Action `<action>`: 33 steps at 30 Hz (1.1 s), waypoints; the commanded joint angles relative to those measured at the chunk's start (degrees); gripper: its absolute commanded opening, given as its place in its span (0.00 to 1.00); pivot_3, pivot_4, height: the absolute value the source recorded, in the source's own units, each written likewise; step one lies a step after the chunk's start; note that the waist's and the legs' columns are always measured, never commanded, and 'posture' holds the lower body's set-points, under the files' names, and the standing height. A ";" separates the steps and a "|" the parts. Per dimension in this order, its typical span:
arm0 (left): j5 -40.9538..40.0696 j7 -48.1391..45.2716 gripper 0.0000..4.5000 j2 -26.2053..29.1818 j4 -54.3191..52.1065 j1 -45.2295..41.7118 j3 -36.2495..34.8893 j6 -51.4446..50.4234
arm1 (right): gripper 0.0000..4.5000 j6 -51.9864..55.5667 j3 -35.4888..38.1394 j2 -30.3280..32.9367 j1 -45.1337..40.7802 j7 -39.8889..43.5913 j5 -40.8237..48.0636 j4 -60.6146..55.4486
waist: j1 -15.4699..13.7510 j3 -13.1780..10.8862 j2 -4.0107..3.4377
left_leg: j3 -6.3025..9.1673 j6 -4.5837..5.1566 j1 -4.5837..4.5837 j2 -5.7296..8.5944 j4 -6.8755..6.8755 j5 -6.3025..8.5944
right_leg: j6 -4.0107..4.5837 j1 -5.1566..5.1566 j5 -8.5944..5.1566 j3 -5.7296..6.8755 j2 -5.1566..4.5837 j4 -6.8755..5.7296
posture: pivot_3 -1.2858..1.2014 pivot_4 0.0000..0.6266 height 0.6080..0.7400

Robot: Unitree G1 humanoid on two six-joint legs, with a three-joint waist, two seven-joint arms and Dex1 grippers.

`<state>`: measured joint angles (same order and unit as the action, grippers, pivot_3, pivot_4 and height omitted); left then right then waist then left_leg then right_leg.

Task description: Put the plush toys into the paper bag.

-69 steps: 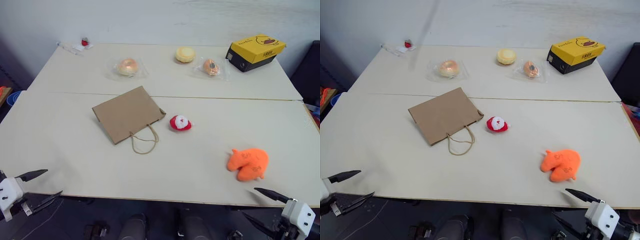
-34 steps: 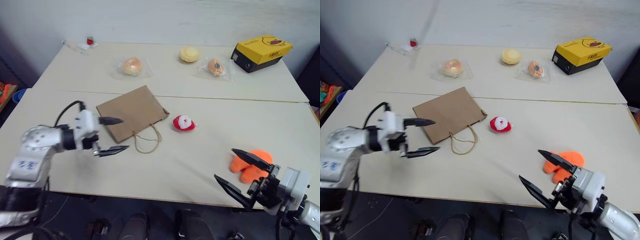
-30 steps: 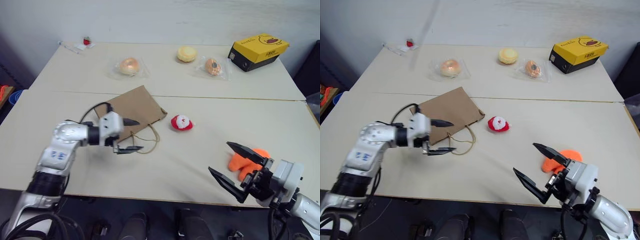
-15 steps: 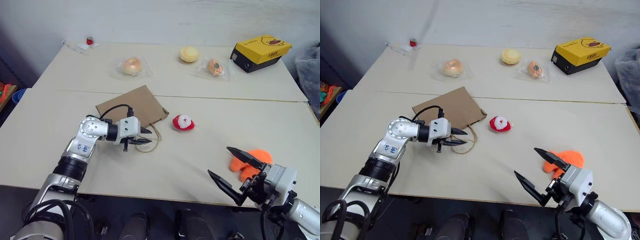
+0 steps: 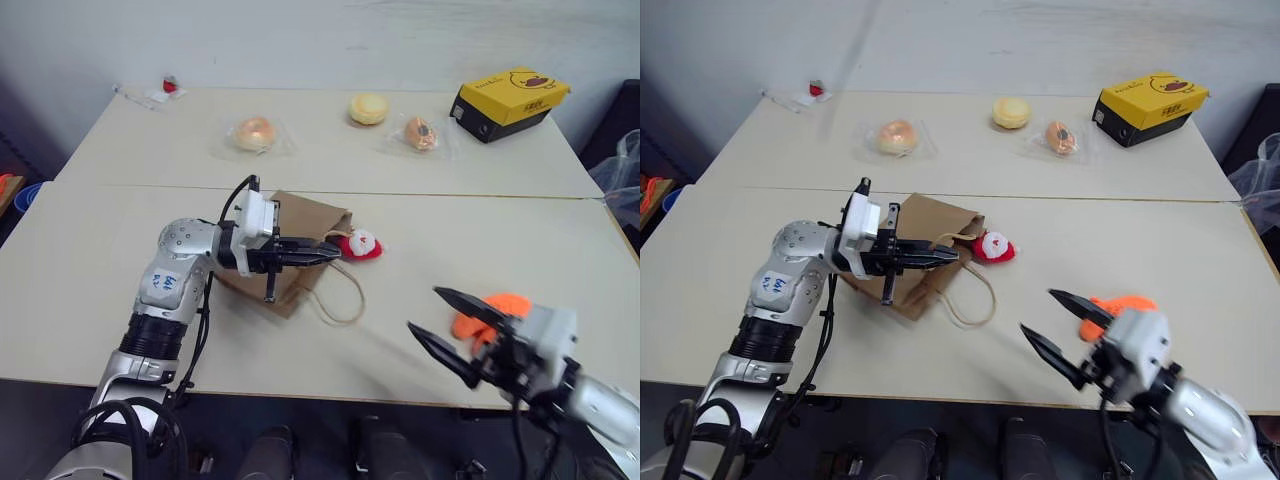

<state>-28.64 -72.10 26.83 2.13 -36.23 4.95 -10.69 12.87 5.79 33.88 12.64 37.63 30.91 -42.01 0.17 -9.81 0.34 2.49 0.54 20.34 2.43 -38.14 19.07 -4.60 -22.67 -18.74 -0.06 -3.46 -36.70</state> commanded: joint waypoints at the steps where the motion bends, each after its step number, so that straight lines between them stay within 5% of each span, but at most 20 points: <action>1: -2.63 0.83 0.00 1.00 -4.64 2.08 -1.41 -3.49 | 0.38 4.49 -8.53 -0.88 -8.87 -1.51 -5.12 3.72 | 0.07 -0.02 0.02 | 0.02 -0.01 0.01 0.00 0.01 -0.01 | 0.02 -0.01 -0.01 0.01 0.00 0.00 | 0.52 0.24 1.00; 6: -3.92 2.40 0.00 1.11 -7.87 3.67 -1.99 -6.87 | 0.01 6.90 -19.59 -5.05 -21.36 -1.45 -12.94 13.48 | -0.39 -0.02 0.03 | 0.08 -0.03 0.12 0.01 -0.01 -0.01 | 0.04 -0.13 -0.02 0.00 0.01 -0.04 | 0.52 0.24 1.00; 20: -10.03 5.93 0.00 2.10 -13.25 6.05 -5.54 -15.98 | 0.01 2.59 -28.08 -18.86 -39.23 1.63 -21.20 39.50 | 0.32 -0.02 0.03 | 0.08 -0.16 0.91 0.03 -0.13 -0.09 | 0.04 -0.99 -0.02 -0.01 0.02 -0.46 | 0.52 0.24 1.00; 33: -13.82 8.55 0.00 5.83 -15.53 7.74 -10.30 -20.88 | 0.01 -7.00 -30.17 -27.93 -46.81 5.58 -27.09 64.36 | 1.59 -0.01 0.04 | 0.12 -0.20 0.83 0.03 -0.14 -0.11 | 0.04 -1.01 -0.02 0.01 0.02 -0.70 | 0.52 0.24 1.00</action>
<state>-41.20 -64.12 31.92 -11.76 -28.13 -2.98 -32.37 6.66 -24.30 6.34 -34.35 43.09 5.09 20.44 1.76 -9.82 0.38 2.62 0.34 21.15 2.47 -38.28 18.96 -4.56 -23.68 -18.76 -0.06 -3.44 -37.40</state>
